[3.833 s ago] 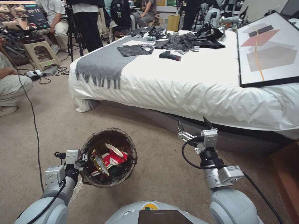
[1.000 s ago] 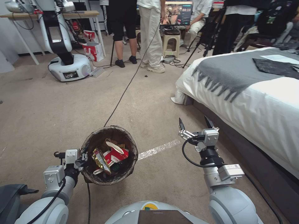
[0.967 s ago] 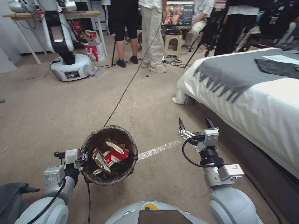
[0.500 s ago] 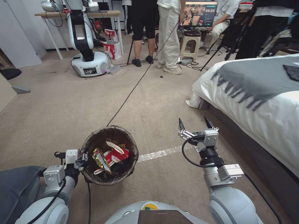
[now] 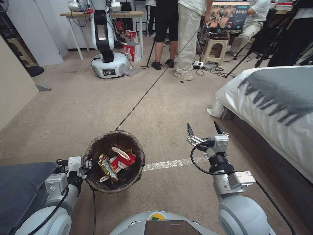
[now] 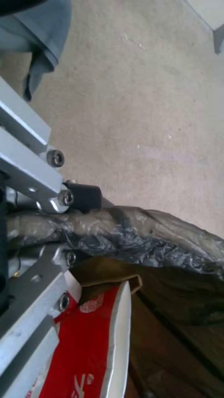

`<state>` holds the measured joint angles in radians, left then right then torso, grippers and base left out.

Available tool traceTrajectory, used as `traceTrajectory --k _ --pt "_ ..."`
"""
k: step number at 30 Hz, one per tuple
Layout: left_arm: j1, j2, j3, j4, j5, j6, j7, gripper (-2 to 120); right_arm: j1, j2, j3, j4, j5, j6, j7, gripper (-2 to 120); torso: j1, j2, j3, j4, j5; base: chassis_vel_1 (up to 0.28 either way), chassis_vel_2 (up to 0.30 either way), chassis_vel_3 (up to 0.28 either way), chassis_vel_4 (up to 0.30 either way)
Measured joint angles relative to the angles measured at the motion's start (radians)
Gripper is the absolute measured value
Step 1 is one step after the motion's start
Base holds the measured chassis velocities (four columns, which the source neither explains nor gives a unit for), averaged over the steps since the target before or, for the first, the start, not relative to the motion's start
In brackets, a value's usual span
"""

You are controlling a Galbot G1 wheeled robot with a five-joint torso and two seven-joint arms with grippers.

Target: Pick up the trash bin, then pick up the garbage from the floor and place it into the trash bin.

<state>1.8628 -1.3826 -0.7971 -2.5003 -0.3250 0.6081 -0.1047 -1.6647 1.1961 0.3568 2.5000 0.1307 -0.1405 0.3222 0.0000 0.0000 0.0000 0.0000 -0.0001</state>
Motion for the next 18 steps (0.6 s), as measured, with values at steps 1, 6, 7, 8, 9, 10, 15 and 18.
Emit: traceTrajectory --k 1,6,7,8,9,10,15,18 --pt "0.000 -0.001 0.000 0.000 0.000 0.000 -0.001 2 0.002 -0.001 0.000 0.000 0.001 -0.001 0.001 100 0.000 0.000 0.000 0.0000 0.0000 0.000 0.000 0.000 0.000" --pt "0.002 -0.009 0.007 0.000 0.010 -0.003 -0.002 2 0.004 -0.003 -0.002 0.000 0.002 -0.001 0.002 100 0.000 0.000 0.000 -0.0001 0.0000 0.000 0.000 0.000 0.000" --pt "0.002 -0.009 0.007 0.000 0.010 -0.003 -0.002 2 0.004 -0.003 -0.002 0.000 0.002 -0.001 0.002 100 0.000 0.000 0.000 -0.0001 0.0000 0.000 0.000 0.000 0.000" --pt "0.002 -0.011 0.009 0.000 0.013 -0.005 -0.002 2 0.005 -0.003 -0.006 0.000 0.002 -0.001 0.002 100 0.000 0.000 0.000 -0.0002 0.0000 0.000 0.000 0.000 0.000" --pt "0.003 -0.011 0.008 0.000 0.015 -0.006 -0.003 2 0.006 -0.002 -0.009 0.000 0.001 -0.001 0.002 100 0.000 0.000 0.000 0.0000 0.0001 0.000 0.000 0.000 0.000" --pt "0.003 -0.011 0.008 0.000 0.015 -0.006 -0.003 2 0.006 -0.002 -0.009 0.000 0.001 -0.001 0.002 100 0.000 0.000 0.000 0.0000 0.0001 0.000 0.000 0.000 0.000" --pt "0.003 -0.011 0.004 0.000 0.016 -0.008 -0.006 2 0.010 -0.007 -0.014 0.000 0.001 -0.002 0.002 100 0.000 0.000 0.000 0.0000 0.0001 0.000 0.000 0.000 0.000" --pt "0.003 -0.013 0.004 0.000 0.016 -0.008 -0.008 2 0.012 -0.009 -0.012 0.000 0.002 -0.003 0.003 100 0.000 0.000 0.000 0.0000 0.0001 0.000 0.000 0.000 0.000"
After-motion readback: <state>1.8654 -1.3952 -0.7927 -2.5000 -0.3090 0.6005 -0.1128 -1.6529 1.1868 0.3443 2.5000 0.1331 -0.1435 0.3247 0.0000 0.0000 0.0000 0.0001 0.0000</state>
